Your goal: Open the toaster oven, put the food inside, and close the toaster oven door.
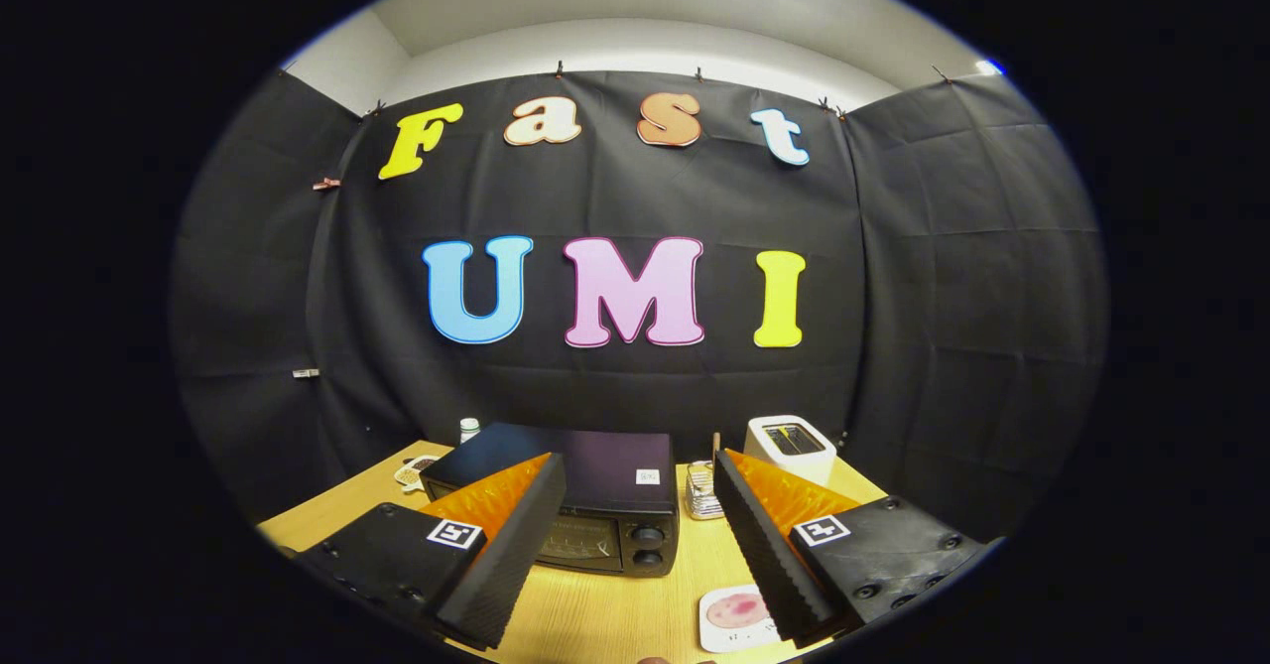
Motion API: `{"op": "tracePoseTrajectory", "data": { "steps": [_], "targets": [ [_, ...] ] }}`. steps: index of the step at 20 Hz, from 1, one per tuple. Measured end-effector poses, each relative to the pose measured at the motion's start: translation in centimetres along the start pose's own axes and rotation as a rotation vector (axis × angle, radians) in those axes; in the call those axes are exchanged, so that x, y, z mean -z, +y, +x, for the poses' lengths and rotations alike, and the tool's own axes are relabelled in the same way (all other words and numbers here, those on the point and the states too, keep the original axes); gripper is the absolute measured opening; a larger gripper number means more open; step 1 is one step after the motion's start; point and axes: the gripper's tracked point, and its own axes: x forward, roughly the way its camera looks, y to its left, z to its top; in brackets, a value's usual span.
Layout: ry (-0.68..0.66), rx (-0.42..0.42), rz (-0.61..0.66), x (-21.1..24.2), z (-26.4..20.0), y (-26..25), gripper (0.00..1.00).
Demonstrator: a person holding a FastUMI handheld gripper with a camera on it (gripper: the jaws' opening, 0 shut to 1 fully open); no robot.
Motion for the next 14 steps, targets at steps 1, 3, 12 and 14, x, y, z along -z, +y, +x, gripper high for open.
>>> {"op": "tracePoseTrajectory", "data": {
  "steps": [1, 3, 12, 14],
  "targets": [
    [0.004, -0.002, 0.000, 0.1, 0.1, 0.2, 0.98],
    [0.015, -0.006, 0.008, 0.5, 0.4, 0.9, 0.98],
    [0.040, -0.045, 0.014, 2.1, 3.3, 5.2, 0.98],
    [0.068, -0.058, 0.014, 3.2, 4.2, 6.8, 0.98]
  ]
}}
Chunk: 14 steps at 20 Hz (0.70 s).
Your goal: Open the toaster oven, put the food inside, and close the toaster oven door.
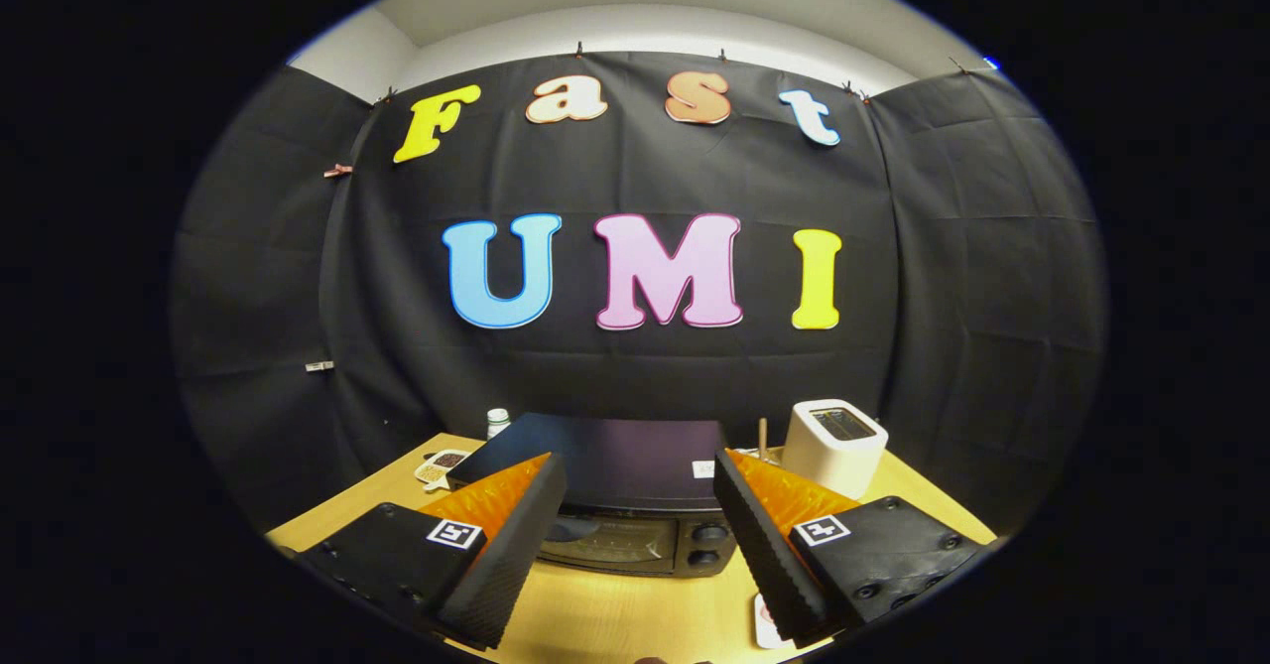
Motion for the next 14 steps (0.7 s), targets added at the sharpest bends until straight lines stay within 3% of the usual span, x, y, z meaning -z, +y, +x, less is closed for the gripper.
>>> {"op": "tracePoseTrajectory", "data": {
  "steps": [14],
  "targets": [
    [0.187, 0.055, -0.023, 8.7, 8.9, 5.8, 0.98]
  ]
}}
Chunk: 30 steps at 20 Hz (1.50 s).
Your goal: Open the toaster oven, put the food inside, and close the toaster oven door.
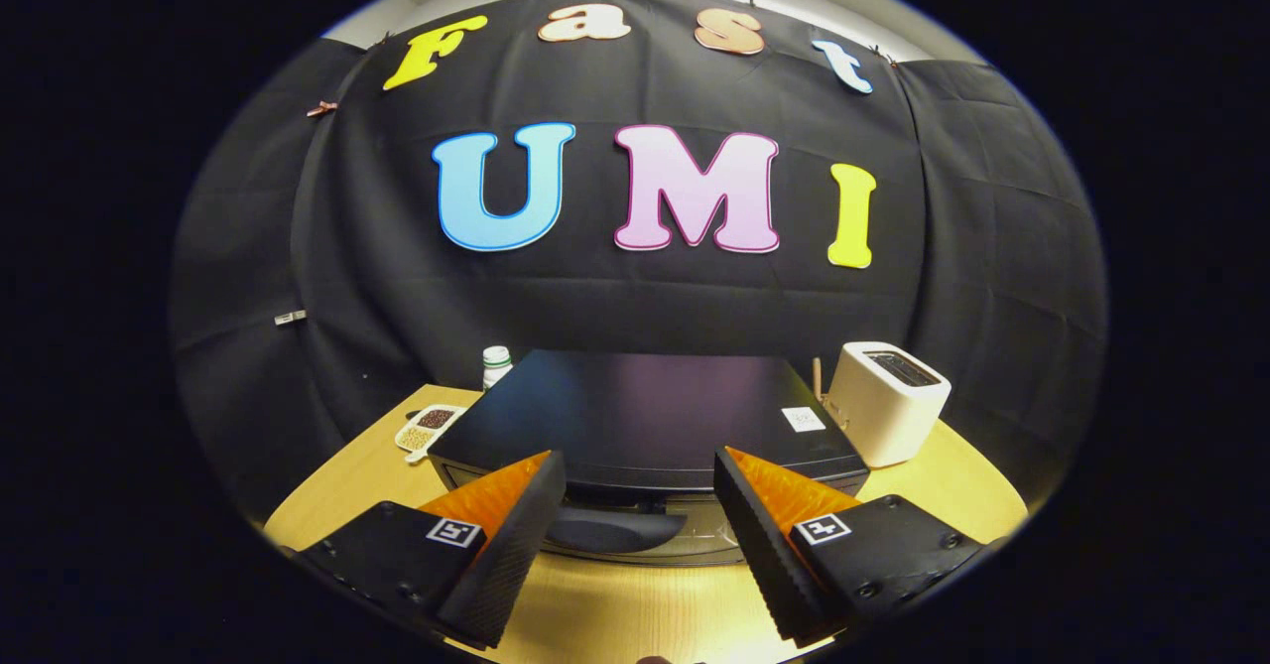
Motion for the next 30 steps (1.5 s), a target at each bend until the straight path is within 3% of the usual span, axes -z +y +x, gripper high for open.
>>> {"op": "tracePoseTrajectory", "data": {
  "steps": [6, 17, 25, 28, 30],
  "targets": [
    [0.082, 0.036, 0.036, 3.0, 1.5, 0.0, 0.99],
    [0.217, 0.002, 0.141, 5.2, 0.6, 0.5, 0.99],
    [0.237, -0.017, 0.083, 8.2, -4.2, 0.9, 0.99],
    [0.284, -0.045, -0.016, 10.8, -6.1, 1.1, 1.00],
    [0.295, -0.057, -0.018, 12.2, -7.1, 1.2, 0.99]
  ]
}}
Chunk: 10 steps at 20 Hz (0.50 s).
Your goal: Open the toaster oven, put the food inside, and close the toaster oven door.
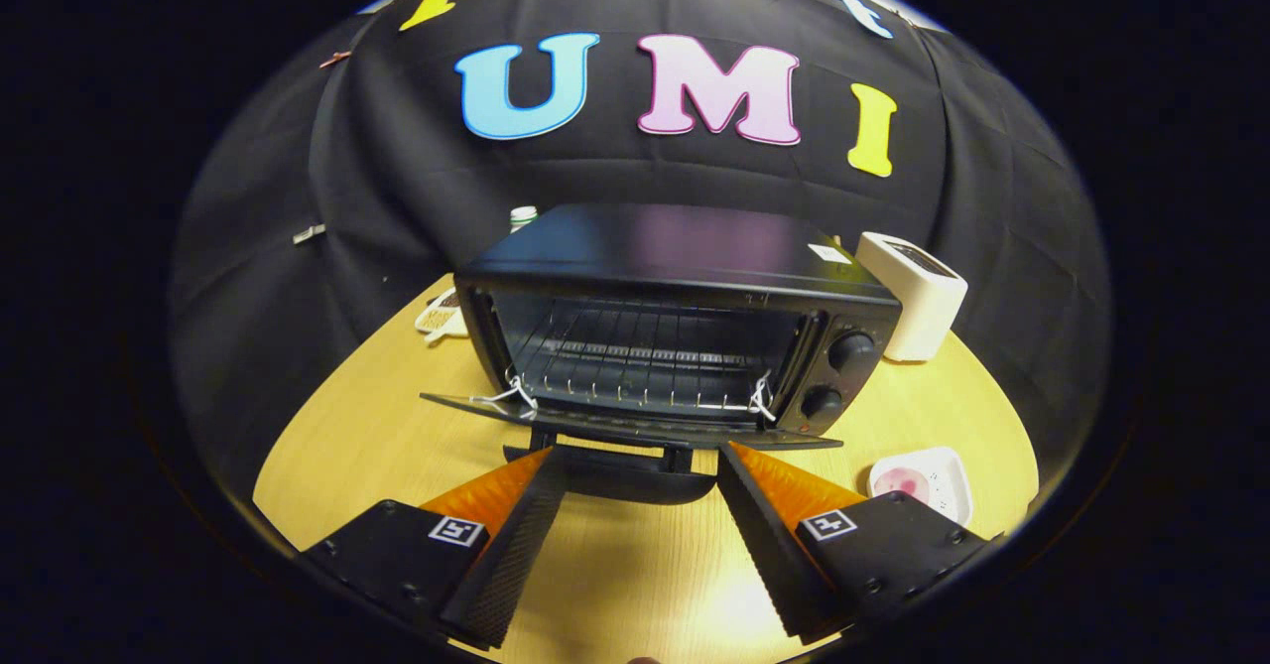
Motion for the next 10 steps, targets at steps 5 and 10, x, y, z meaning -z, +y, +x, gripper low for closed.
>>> {"op": "tracePoseTrajectory", "data": {
  "steps": [5, 10],
  "targets": [
    [0.110, -0.006, 0.010, 4.9, -0.2, 0.2, 1.00],
    [0.245, -0.059, 0.011, 9.2, 0.0, 1.1, 1.00]
  ]
}}
